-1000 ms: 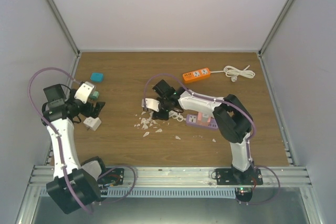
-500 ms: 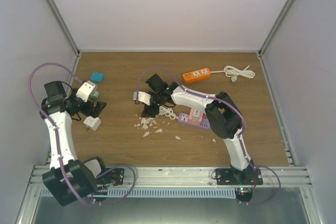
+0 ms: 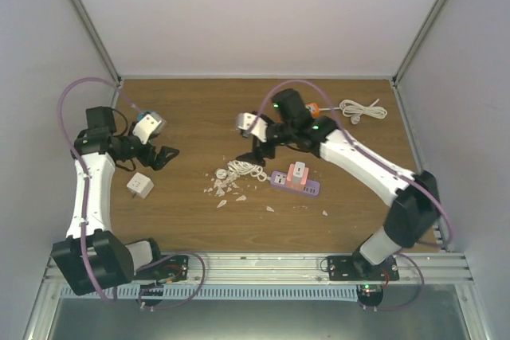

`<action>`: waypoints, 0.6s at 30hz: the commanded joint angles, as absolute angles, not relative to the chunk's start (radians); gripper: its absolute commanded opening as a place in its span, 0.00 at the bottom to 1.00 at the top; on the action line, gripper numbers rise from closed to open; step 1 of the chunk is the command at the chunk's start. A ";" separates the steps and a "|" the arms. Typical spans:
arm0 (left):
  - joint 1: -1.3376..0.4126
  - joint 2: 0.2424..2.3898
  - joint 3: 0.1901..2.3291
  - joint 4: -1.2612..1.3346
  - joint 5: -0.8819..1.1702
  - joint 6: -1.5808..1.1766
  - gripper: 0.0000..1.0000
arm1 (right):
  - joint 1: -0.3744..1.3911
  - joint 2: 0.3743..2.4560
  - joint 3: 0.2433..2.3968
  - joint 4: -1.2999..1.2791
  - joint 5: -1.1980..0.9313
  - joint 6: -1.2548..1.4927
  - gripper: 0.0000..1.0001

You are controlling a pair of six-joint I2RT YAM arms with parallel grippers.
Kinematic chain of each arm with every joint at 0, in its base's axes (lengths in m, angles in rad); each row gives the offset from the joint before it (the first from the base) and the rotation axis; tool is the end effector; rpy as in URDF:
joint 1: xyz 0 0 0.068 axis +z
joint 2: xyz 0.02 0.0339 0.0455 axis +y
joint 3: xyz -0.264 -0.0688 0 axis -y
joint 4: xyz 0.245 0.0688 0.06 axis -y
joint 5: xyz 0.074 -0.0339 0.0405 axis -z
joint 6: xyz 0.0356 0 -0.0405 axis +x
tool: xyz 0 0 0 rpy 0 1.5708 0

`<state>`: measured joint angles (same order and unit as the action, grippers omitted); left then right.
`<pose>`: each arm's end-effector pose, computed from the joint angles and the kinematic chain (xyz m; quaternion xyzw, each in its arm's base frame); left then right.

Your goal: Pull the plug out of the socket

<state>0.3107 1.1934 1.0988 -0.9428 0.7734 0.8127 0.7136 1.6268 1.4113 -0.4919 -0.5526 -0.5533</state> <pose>0.2198 0.0445 0.3099 0.3182 0.8407 -0.1779 0.4004 0.2646 0.2538 0.3155 -0.6092 0.6367 0.2792 0.3814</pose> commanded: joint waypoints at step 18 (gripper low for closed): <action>-0.356 1.455 1.256 -0.707 0.731 0.653 0.99 | 0.190 1.098 0.833 -0.653 -0.757 -0.884 1.00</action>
<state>-0.2794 1.4036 1.2064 -0.7795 0.7490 0.6804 0.2630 1.1446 0.8871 -0.5785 -0.7013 -0.7643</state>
